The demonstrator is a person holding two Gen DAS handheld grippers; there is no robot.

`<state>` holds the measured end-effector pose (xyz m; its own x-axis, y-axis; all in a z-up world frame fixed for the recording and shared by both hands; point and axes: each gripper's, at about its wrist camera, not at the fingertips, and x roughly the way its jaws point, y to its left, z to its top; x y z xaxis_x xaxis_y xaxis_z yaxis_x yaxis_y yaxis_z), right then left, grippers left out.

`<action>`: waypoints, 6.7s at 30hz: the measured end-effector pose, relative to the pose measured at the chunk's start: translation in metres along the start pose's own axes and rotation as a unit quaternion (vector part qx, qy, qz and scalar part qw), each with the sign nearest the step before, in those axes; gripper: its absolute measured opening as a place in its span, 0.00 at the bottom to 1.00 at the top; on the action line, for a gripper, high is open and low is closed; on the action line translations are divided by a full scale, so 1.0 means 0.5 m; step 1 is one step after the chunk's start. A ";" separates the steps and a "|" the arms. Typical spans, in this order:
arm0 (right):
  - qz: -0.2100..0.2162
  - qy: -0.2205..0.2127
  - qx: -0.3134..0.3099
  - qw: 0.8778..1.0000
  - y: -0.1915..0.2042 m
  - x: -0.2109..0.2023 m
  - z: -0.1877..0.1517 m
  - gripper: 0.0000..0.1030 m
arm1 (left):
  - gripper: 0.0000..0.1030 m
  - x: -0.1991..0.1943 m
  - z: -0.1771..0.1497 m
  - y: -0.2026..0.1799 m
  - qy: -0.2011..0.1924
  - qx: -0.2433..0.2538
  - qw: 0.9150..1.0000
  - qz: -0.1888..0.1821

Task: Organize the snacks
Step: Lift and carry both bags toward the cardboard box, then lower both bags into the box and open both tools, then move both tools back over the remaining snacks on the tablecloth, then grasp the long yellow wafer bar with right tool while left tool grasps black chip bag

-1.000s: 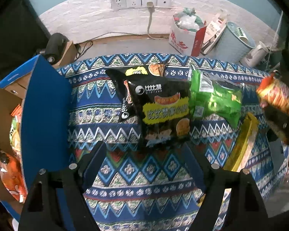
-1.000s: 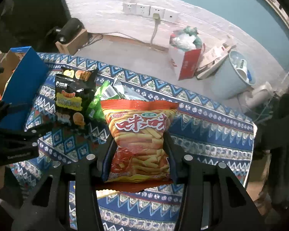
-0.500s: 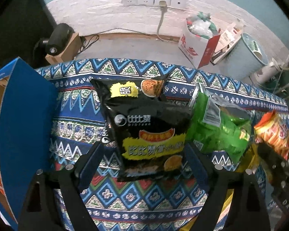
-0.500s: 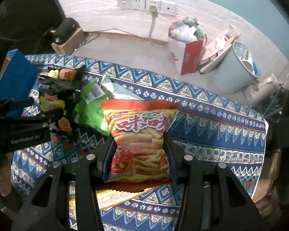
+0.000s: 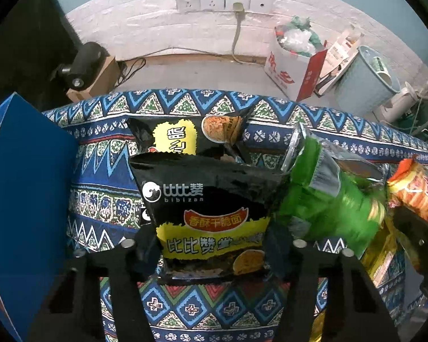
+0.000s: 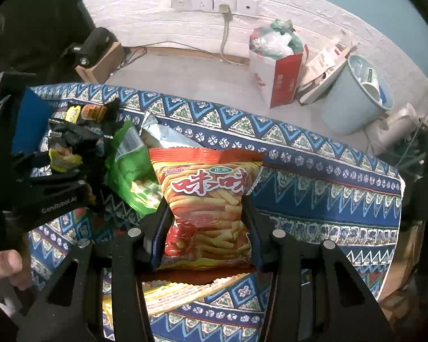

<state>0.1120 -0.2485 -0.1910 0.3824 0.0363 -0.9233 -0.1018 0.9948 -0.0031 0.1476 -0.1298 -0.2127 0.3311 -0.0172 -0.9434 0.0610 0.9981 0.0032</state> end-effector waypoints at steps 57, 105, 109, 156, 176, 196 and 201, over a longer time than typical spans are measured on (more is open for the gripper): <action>0.056 -0.144 -0.107 0.982 0.346 -0.260 0.030 0.45 | 0.56 -0.355 -0.133 0.326 -0.149 0.034 0.988 0.010; 0.129 -0.066 -0.182 0.973 0.690 -0.091 0.145 0.45 | 0.78 -0.305 -0.173 0.590 -0.096 -0.078 0.991 0.054; 0.133 -0.059 -0.188 0.971 0.701 -0.078 0.142 0.45 | 0.78 -0.309 -0.172 0.599 -0.097 -0.085 0.990 0.054; 0.043 -0.037 -0.070 0.996 0.406 -0.119 0.033 0.68 | 0.78 -0.294 -0.169 0.358 -0.086 0.032 0.995 0.047; -0.030 0.059 0.076 0.995 0.140 -0.002 -0.128 0.68 | 0.78 -0.209 -0.189 0.168 -0.037 0.103 0.994 0.023; -0.020 0.106 0.126 0.986 0.054 0.091 -0.222 0.49 | 0.78 -0.127 -0.190 0.105 -0.002 0.112 0.993 0.030; -0.068 0.096 0.103 0.988 0.004 0.082 -0.235 0.31 | 0.78 -0.111 -0.184 0.105 0.016 0.098 0.995 0.020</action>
<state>0.0195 -0.2560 -0.2743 0.1963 -0.0990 -0.9755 0.1358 0.9880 -0.0729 0.0457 -0.0709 -0.1909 0.3075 0.0282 -0.9511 0.2310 0.9674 0.1034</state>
